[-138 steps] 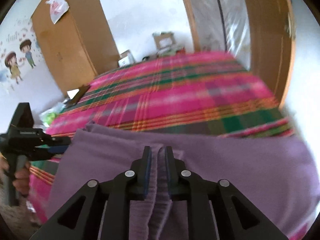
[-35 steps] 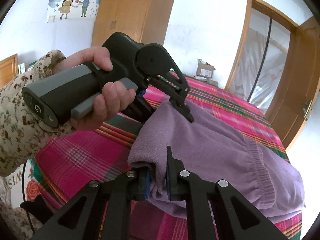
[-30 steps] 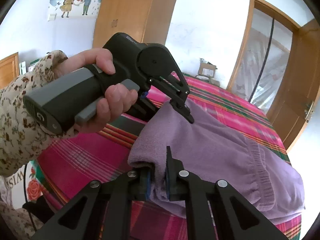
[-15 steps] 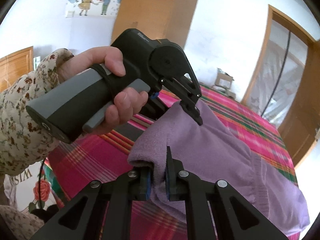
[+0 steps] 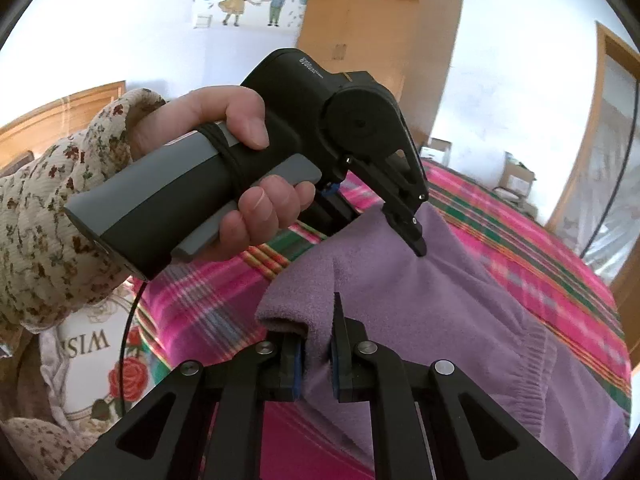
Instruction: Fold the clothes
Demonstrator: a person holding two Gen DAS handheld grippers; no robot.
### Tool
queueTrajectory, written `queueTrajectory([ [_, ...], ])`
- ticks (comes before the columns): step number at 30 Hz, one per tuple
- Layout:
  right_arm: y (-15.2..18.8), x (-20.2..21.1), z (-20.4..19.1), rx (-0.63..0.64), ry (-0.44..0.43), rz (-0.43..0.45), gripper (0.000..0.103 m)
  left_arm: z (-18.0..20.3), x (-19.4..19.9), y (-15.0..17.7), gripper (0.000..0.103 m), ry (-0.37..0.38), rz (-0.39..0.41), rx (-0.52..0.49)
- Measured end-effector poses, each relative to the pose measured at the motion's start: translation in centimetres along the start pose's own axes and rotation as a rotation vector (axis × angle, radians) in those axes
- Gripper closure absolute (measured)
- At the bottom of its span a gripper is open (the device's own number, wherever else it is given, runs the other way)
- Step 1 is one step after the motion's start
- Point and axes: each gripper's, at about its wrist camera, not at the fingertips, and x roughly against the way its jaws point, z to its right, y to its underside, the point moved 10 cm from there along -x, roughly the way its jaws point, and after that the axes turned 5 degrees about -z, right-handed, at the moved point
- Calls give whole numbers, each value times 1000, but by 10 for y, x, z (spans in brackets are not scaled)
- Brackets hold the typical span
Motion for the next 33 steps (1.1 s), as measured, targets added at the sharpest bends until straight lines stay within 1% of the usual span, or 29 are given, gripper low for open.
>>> queueTrajectory([
  [3, -3, -5, -18, 8, -30, -4, 93, -18, 5, 0, 91, -7, 0, 6],
  [5, -6, -10, -13, 15, -45, -6, 93, -27, 12, -2, 91, -10, -1, 16],
  [8, -11, -15, -22, 25, -68, -7, 93, -39, 19, 0, 91, -15, 8, 32],
  [10, -18, -21, -20, 31, -86, -8, 92, -43, 25, -2, 91, -25, 22, 39],
  [14, -19, -24, -38, 51, -112, 0, 92, -55, 33, -5, 91, -36, 42, 65],
  [17, -20, -31, -45, 69, -129, -10, 92, -62, 31, -4, 89, -57, 43, 73],
  [19, -17, -36, -48, 63, -140, -28, 92, -65, 26, -4, 87, -68, 43, 73],
  [24, -17, -42, -46, 44, -155, -54, 89, -68, 29, 1, 82, -109, 65, 45],
  [25, -17, -41, -46, 41, -157, -55, 87, -68, 31, 2, 81, -108, 67, 44],
  [26, -17, -40, -45, 37, -159, -55, 83, -68, 35, 3, 80, -104, 74, 45],
  [27, -18, -38, -44, 33, -159, -54, 80, -67, 38, 3, 80, -103, 80, 44],
  [31, -20, -29, -46, 12, -167, -55, 79, -64, 49, 9, 77, -146, 122, 21],
  [33, -19, -21, -45, 2, -181, -56, 79, -60, 59, 16, 73, -167, 148, 1],
])
